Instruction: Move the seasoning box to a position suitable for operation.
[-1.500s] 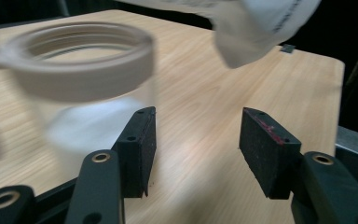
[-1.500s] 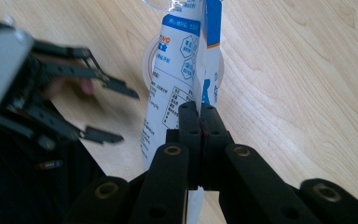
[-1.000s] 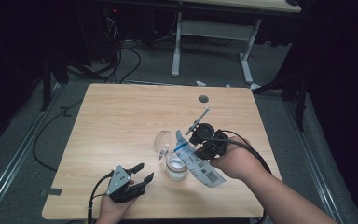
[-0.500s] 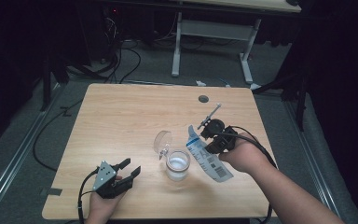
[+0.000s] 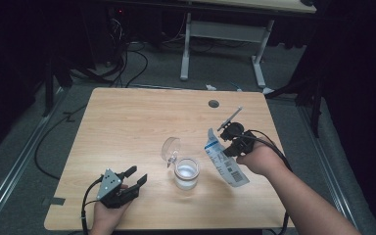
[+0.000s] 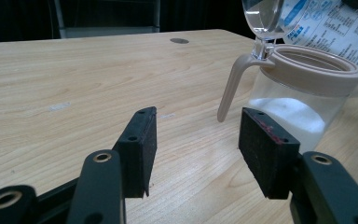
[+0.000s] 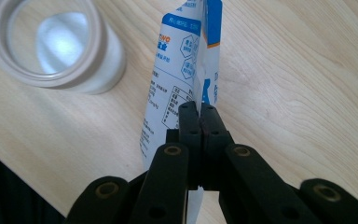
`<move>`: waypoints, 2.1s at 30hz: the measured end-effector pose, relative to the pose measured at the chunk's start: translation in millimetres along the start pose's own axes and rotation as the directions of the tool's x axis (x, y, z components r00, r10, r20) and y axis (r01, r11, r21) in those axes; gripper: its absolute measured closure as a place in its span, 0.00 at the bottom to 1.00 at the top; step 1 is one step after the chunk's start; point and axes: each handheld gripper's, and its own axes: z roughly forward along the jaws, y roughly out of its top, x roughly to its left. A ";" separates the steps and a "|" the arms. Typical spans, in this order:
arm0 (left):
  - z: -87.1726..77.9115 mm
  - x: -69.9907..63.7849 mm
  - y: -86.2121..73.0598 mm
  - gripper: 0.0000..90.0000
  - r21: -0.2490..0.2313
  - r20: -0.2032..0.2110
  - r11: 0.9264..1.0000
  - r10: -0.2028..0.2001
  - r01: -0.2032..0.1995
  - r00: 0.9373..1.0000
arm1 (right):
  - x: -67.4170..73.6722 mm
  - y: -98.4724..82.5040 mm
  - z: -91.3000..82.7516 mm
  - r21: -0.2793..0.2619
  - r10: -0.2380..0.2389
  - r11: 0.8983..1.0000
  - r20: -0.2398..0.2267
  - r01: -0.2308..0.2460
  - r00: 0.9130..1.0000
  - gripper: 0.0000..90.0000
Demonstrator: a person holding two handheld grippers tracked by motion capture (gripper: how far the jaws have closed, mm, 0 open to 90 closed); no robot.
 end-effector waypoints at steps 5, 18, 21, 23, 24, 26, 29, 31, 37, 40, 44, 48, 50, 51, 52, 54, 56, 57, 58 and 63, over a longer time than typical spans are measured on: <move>-0.9 0.6 -0.3 0.52 0.003 -0.003 1.000 -0.003 0.003 1.000 | -14.6 -3.1 8.3 0.008 0.033 0.999 0.008 -0.033 0.999 1.00; -4.0 3.7 -1.4 0.52 0.001 -0.026 1.000 -0.009 0.009 1.000 | -41.9 -7.5 18.2 -0.001 0.088 0.996 0.028 -0.088 0.996 1.00; -5.6 5.0 -1.8 0.52 0.001 -0.030 1.000 -0.013 0.013 0.999 | -43.6 -8.5 18.4 -0.009 0.094 0.996 0.033 -0.093 0.995 1.00; -6.4 5.4 -2.0 0.52 -0.002 -0.034 1.000 -0.014 0.014 0.999 | -44.4 -9.1 18.2 -0.018 0.096 0.995 0.032 -0.095 0.995 1.00; -6.9 5.8 -2.0 0.52 -0.003 -0.036 1.000 -0.015 0.015 0.999 | -44.6 -9.4 17.8 -0.028 0.096 0.995 0.040 -0.095 0.995 1.00; -8.0 6.5 -1.9 0.52 -0.002 -0.037 1.000 -0.015 0.015 0.999 | -43.9 -10.3 15.8 -0.050 0.103 0.994 0.051 -0.100 0.993 1.00; -9.0 7.6 -1.7 0.52 -0.006 -0.040 1.000 -0.019 0.019 0.999 | -43.1 -12.8 11.5 -0.090 0.114 0.990 0.054 -0.109 0.992 1.00; -9.2 8.0 -1.6 0.52 -0.007 -0.040 1.000 -0.021 0.021 0.999 | -42.8 -14.6 10.1 -0.111 0.119 0.987 0.050 -0.112 0.992 1.00; -9.7 9.3 -1.3 0.52 -0.005 -0.039 1.000 -0.022 0.022 0.999 | -38.6 -25.8 7.6 -0.229 0.147 0.965 0.063 -0.129 0.987 1.00; -9.6 10.4 -1.5 0.52 -0.005 -0.040 1.000 -0.026 0.026 0.999 | -36.7 -31.7 8.2 -0.276 0.166 0.951 0.074 -0.140 0.983 1.00; -10.2 11.1 -1.4 0.52 -0.005 -0.043 0.999 -0.032 0.032 0.999 | -33.6 -39.5 11.3 -0.326 0.181 0.934 0.090 -0.143 0.979 1.00; -10.9 11.0 -1.5 0.52 -0.005 -0.043 0.999 -0.032 0.031 0.999 | -32.2 -46.3 15.7 -0.368 0.190 0.919 0.088 -0.145 0.978 1.00; -11.1 11.8 -1.4 0.52 -0.006 -0.038 0.999 -0.039 0.039 0.999 | -31.3 -48.9 17.4 -0.381 0.198 0.912 0.085 -0.152 0.976 1.00; -11.0 12.0 -1.4 0.52 -0.008 -0.039 0.999 -0.041 0.041 0.998 | -31.5 -51.3 18.4 -0.399 0.208 0.902 0.075 -0.162 0.975 1.00; -11.0 12.4 -1.5 0.52 -0.008 -0.040 0.999 -0.044 0.043 0.998 | -31.8 -52.5 19.3 -0.407 0.215 0.898 0.072 -0.168 0.974 1.00; -11.3 13.0 -1.6 0.52 -0.005 -0.041 0.999 -0.045 0.044 0.998 | -31.9 -53.7 20.5 -0.410 0.219 0.896 0.072 -0.171 0.973 1.00; -11.5 13.2 -1.8 0.52 -0.004 -0.040 0.999 -0.046 0.046 0.998 | -31.6 -56.9 22.8 -0.430 0.227 0.885 0.067 -0.177 0.972 1.00; -11.6 13.1 -1.8 0.53 -0.005 -0.039 0.999 -0.045 0.045 0.998 | -31.7 -58.5 23.9 -0.439 0.233 0.880 0.061 -0.184 0.971 1.00; -11.9 13.1 -1.6 0.53 -0.003 -0.039 0.999 -0.043 0.043 0.998 | -32.9 -61.3 26.1 -0.444 0.239 0.876 0.056 -0.190 0.969 1.00; -12.3 14.2 -1.5 0.53 -0.003 -0.038 0.999 -0.047 0.046 0.998 | -35.3 -70.0 26.2 -0.482 0.257 0.853 0.057 -0.199 0.965 1.00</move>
